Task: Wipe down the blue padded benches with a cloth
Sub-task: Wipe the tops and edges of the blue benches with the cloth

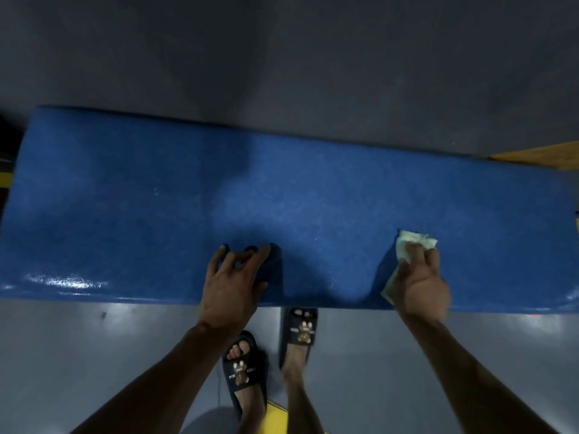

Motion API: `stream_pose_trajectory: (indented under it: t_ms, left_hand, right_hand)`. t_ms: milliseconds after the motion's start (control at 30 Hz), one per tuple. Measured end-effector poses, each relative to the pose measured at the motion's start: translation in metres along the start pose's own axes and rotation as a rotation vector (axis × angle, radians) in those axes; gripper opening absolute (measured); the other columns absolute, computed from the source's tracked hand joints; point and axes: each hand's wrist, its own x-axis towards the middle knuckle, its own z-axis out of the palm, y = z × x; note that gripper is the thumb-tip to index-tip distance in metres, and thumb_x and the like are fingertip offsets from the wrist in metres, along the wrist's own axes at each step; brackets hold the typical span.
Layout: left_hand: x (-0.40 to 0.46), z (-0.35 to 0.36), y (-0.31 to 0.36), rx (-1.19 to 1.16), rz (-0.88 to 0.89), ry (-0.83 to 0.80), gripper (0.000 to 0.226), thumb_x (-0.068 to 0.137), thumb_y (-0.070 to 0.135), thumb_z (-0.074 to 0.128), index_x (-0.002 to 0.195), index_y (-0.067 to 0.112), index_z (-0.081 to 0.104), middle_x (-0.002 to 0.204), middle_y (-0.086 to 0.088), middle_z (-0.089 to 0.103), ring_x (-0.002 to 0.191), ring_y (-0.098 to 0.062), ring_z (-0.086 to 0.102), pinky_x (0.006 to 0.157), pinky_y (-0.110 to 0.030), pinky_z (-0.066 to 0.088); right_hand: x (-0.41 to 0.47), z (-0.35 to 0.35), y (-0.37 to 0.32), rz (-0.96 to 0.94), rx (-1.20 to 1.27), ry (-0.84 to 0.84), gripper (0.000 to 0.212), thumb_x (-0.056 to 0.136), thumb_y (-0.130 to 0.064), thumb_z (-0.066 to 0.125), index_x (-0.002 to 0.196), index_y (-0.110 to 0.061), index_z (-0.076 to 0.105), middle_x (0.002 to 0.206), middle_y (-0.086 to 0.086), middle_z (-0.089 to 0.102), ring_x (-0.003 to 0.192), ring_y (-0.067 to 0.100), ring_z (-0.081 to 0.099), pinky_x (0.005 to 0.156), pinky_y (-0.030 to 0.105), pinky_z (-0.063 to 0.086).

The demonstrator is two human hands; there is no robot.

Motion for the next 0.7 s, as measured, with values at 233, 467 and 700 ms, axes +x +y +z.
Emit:
stream_pose_trajectory:
  t_ms: [233,467,700]
  left_hand:
    - [0.001,-0.001,0.000,0.031,-0.003,0.002,0.081,0.069,0.027,0.086,0.141,0.026,0.049,0.117,-0.003,0.069,0.111,-0.024,0.059,0.112,-0.050,0.035]
    - [0.006,-0.004,0.000,0.035,0.004,-0.009,0.084,0.067,0.028,0.088,0.140,0.027,0.046,0.113,-0.002,0.069,0.111,-0.021,0.054,0.111,-0.053,0.037]
    - [0.009,-0.013,0.004,0.073,0.066,0.025,0.091,0.060,0.032,0.092,0.138,0.024,0.045,0.113,-0.002,0.072,0.116,-0.020,0.048,0.112,-0.054,0.036]
  right_hand:
    - [-0.053,0.037,-0.144,-0.335,0.034,0.029,0.055,0.072,-0.009,0.066,0.125,-0.015,0.054,0.120,0.008,0.056,0.069,0.029,0.063,0.058,0.035,0.051]
    - [0.012,0.019,-0.079,-0.804,-0.093,0.022,0.049,0.081,-0.014,0.062,0.129,-0.023,0.055,0.111,0.011,0.060,0.058,0.027,0.058,0.049,0.031,0.048]
    - [0.053,0.001,-0.018,-0.244,-0.016,0.079,0.039,0.092,-0.021,0.045,0.130,-0.016,0.053,0.124,0.018,0.049,0.071,0.043,0.061,0.061,0.044,0.050]
